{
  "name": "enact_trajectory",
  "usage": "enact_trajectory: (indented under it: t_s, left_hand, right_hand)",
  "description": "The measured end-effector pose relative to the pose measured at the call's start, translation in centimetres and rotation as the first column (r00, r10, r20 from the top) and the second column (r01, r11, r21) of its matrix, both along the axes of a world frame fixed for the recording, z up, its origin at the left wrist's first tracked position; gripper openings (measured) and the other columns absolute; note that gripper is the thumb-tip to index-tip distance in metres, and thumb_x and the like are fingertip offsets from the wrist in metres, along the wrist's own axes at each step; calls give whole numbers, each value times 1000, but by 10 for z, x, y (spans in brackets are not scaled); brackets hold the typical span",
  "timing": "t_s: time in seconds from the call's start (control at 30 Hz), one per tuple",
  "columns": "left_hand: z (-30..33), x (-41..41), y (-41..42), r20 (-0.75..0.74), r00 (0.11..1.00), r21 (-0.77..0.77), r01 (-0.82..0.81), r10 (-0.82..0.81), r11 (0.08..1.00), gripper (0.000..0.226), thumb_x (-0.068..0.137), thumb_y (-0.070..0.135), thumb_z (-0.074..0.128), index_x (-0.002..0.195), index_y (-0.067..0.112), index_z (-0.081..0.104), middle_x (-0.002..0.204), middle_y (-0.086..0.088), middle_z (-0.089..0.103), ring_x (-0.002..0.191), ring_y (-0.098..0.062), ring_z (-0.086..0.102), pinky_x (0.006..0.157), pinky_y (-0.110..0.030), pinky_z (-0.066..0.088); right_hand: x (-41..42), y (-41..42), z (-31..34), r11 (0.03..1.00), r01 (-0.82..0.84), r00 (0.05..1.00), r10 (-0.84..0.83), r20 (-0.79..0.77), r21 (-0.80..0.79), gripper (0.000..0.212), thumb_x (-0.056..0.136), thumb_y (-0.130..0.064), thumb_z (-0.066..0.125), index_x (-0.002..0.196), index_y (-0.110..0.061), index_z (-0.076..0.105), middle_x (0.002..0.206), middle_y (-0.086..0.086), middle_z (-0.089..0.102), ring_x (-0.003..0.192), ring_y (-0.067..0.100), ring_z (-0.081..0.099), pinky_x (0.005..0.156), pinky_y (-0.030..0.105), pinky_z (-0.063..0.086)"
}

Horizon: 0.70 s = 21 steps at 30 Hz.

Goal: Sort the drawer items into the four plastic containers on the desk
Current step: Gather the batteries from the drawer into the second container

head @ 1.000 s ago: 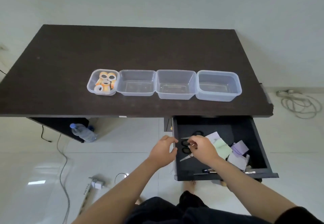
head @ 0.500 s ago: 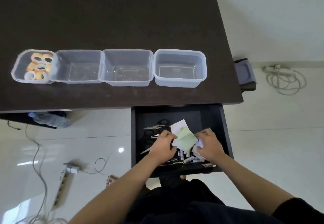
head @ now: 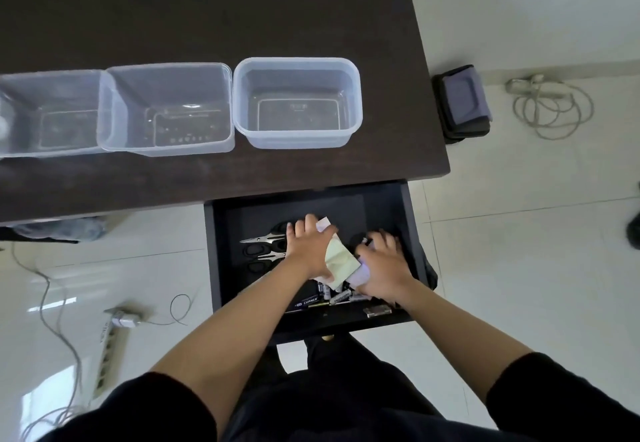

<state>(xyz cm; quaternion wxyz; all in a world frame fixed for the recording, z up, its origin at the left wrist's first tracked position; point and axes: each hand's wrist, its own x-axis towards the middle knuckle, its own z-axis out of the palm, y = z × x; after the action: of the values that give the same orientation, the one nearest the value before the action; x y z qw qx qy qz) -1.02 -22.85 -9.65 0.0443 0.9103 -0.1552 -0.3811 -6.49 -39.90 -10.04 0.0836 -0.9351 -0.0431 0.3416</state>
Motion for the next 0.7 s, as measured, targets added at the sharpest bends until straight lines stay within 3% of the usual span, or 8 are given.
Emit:
enact_trajectory:
  t_s: [0.07,0.13,0.23,0.33,0.5,0.7]
  left_hand:
    - [2,6,1,-5,1000,-24,-7,7,1000,95,52,43,87,132,35,35,130,-11,25,124,-35,31,117,-53,14]
    - [2,11,3,-21,1000,-73,-19,17,997,87,52,40,88,125,35,40,125,-9,26,116,-33,40,112,-47,25]
    - [2,12,8,-48,997,-163,-59,52,985,80,55,34,88,122,33,44,124,-6,26,110,-29,43,107,-43,31]
    - [4,14,11,-89,992,-234,-113,94,966,70,61,28,84,121,29,47,126,-5,37,112,-28,43,103,-42,35]
    - [7,22,25,-157,954,-326,-293,254,899,51,67,23,78,108,24,48,107,-3,63,102,-30,56,83,-36,47]
    - [10,38,42,-144,854,-357,-516,499,779,59,74,19,76,125,15,44,118,-9,62,108,-29,59,91,-37,49]
  right_hand:
    - [1,-3,0,1000,-12,1000,12,6,21,61,61,-42,75,111,-21,48,127,2,37,127,29,24,105,40,30]
    - [2,-6,0,998,24,999,-26,24,57,59,58,-39,75,104,-19,45,113,-2,41,113,24,31,87,32,35]
    - [2,-9,-1,979,118,992,-122,12,168,53,57,-27,75,94,-20,38,100,-5,40,99,20,35,71,27,28]
    - [4,-10,1,954,187,980,-197,18,232,49,60,-16,71,93,-20,35,100,-4,37,97,21,38,70,26,31]
    - [14,-10,3,936,226,961,-260,96,269,45,66,-15,70,103,-17,44,108,-2,43,101,18,42,70,25,39]
    - [40,0,6,891,270,917,-353,183,366,49,67,-18,71,111,-15,49,114,0,46,106,19,47,71,33,51]
